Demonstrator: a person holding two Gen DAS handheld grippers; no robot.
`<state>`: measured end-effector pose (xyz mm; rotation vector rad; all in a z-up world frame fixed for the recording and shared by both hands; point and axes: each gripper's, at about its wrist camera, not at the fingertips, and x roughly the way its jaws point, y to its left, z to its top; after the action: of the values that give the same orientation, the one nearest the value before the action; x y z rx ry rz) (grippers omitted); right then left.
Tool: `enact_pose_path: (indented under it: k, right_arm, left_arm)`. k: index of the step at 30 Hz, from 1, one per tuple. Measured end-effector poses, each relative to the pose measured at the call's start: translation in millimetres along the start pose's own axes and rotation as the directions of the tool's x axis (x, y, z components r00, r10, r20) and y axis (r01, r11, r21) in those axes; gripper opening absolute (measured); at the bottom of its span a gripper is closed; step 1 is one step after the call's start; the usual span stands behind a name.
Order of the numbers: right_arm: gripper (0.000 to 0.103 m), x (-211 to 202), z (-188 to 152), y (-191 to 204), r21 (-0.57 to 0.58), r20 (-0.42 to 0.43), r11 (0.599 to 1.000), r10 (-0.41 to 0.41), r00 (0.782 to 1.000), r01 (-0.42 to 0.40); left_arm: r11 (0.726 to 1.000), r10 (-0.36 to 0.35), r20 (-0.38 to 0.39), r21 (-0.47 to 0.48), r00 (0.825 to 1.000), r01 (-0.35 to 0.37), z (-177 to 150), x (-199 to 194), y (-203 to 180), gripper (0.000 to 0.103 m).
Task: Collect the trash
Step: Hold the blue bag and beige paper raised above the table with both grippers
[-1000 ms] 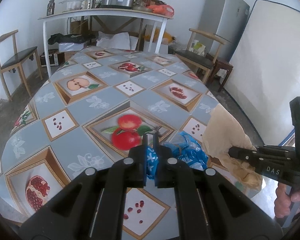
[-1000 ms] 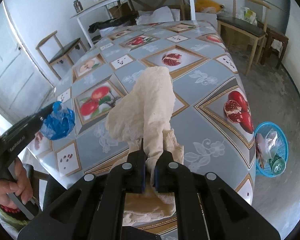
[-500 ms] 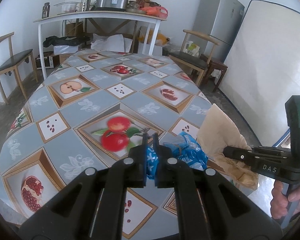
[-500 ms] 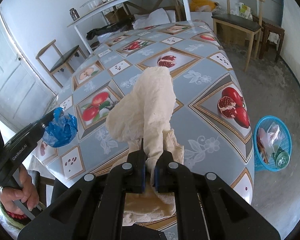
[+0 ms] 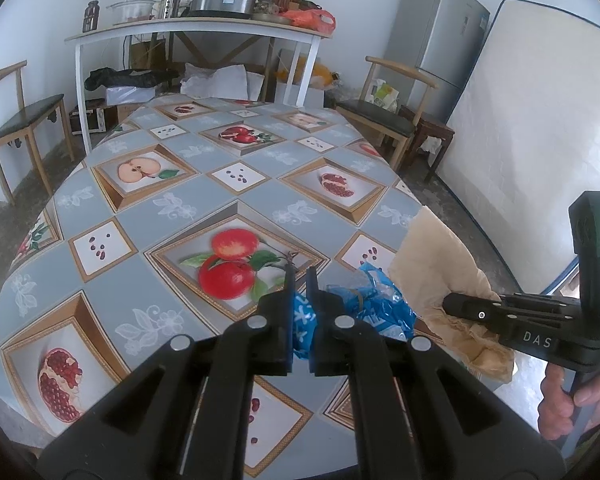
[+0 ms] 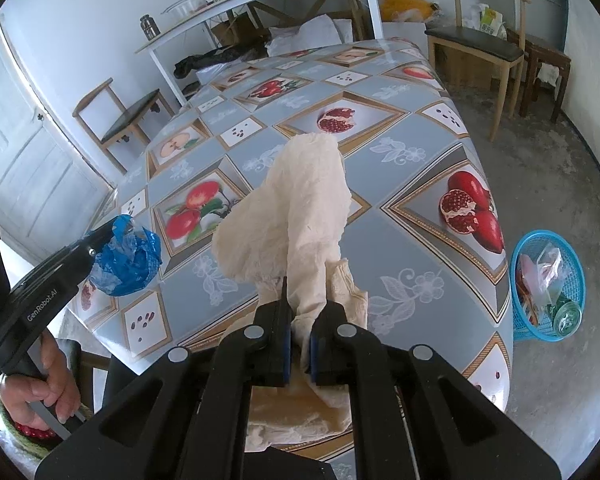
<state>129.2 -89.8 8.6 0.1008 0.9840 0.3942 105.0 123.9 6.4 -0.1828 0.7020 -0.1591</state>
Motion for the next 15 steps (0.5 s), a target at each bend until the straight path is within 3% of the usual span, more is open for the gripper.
enact_pose_path:
  k: [15]
  right_arm:
    - [0.007,-1.8,2.3,-8.7,0.025,0.016,1.000,0.011,1.000,-0.011]
  left_arm:
    - [1.000,-0.001,-0.001,0.001,1.000,0.001,0.8,-0.2,-0.5,0.003]
